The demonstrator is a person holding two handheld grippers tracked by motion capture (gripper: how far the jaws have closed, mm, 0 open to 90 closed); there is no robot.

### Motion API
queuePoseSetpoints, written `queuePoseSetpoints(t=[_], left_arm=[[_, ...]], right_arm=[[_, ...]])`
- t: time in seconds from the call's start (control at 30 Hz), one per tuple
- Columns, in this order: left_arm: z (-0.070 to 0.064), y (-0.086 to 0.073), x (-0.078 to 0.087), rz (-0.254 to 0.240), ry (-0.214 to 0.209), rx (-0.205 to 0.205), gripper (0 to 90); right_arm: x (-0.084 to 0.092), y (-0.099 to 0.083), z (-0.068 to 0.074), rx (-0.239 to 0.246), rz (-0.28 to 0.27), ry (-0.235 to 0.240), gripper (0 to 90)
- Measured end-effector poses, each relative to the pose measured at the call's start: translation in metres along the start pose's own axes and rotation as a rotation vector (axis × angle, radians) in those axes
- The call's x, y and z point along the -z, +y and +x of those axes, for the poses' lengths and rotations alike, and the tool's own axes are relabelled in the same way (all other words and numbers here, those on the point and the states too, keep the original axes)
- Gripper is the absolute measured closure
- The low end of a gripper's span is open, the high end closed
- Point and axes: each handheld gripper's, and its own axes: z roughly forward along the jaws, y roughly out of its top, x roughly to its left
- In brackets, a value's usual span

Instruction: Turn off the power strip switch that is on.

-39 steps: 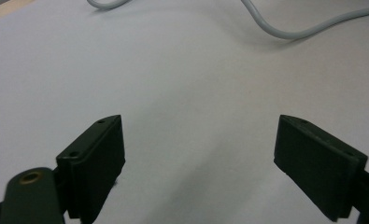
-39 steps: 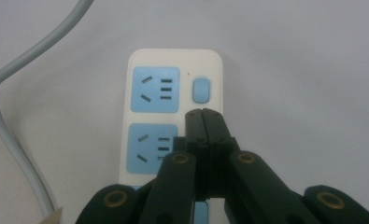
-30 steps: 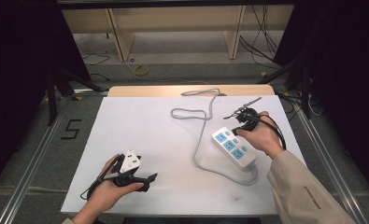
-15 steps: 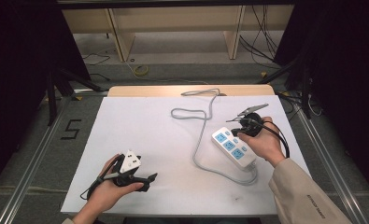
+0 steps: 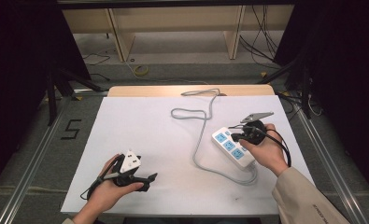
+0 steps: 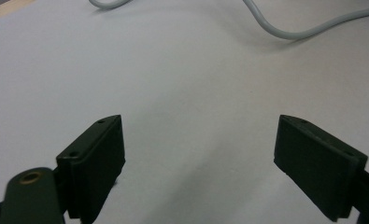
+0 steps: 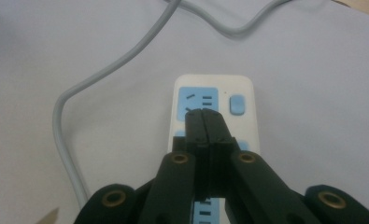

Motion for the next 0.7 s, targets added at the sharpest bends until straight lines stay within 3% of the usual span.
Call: queuePoseSetpoints(t=[0.2,0.53,0.7], left_arm=[[0.000,0.000,0.000,0.000,0.000,0.003,16.0],[0.000,0.000,0.000,0.001,0.001,0.004,16.0],[0.000,0.000,0.000,0.000,0.002,0.005,16.0]], right_arm=[[0.005,-0.009,0.004,-0.002,-0.020,0.006,90.0],[0.013,-0.023,0.004,0.009,-0.090,0.015,73.6],[0.013,-0.031,0.003,-0.002,-0.129,0.049,63.3]])
